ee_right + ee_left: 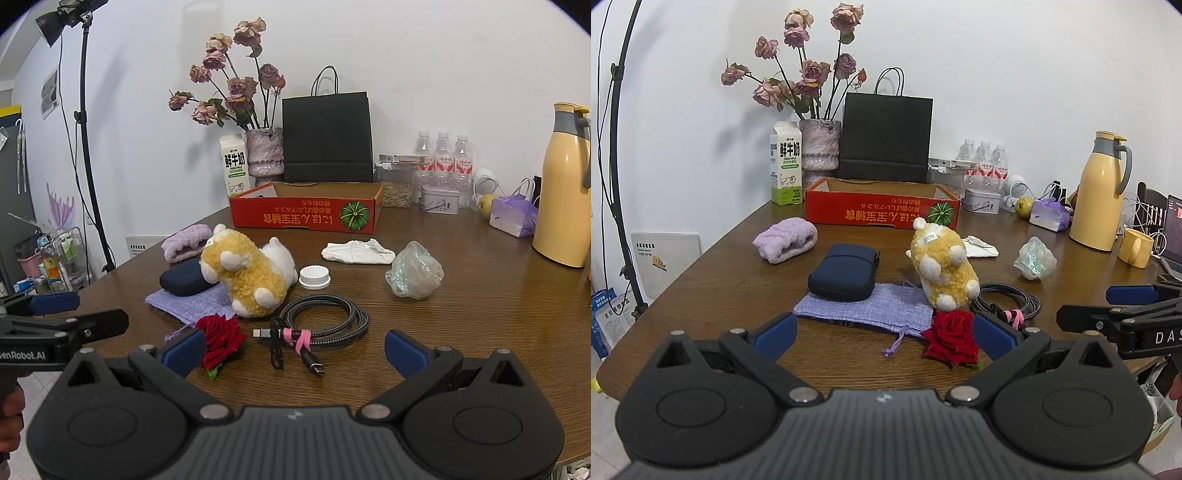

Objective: Organize objects
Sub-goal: 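Move the left tool toward the red rose while the right tool approaches the braided cable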

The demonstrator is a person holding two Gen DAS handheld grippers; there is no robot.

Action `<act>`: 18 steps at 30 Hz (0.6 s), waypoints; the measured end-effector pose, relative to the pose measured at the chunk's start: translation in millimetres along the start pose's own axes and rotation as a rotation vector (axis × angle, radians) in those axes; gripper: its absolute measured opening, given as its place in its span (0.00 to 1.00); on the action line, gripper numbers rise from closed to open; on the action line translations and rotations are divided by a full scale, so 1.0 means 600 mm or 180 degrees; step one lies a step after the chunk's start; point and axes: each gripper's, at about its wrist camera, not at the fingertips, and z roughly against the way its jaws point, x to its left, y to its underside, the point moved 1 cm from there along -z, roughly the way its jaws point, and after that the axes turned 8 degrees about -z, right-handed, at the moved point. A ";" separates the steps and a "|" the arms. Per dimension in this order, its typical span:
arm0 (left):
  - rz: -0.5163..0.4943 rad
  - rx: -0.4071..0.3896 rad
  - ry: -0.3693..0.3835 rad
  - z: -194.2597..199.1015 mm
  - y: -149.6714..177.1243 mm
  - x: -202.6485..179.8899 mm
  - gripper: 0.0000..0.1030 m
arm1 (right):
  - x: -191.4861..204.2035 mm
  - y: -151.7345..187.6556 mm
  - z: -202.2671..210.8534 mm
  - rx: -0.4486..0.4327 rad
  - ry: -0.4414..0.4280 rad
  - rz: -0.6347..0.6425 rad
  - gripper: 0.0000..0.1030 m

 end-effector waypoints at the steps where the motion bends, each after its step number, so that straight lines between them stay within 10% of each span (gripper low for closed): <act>1: -0.0001 -0.0002 0.0001 0.000 0.000 0.000 1.00 | 0.000 0.000 0.000 0.0000 0.0001 0.0001 1.00; 18: -0.0015 -0.0001 0.0012 -0.001 0.005 -0.003 1.00 | 0.000 0.000 0.000 0.0000 -0.0003 0.0004 1.00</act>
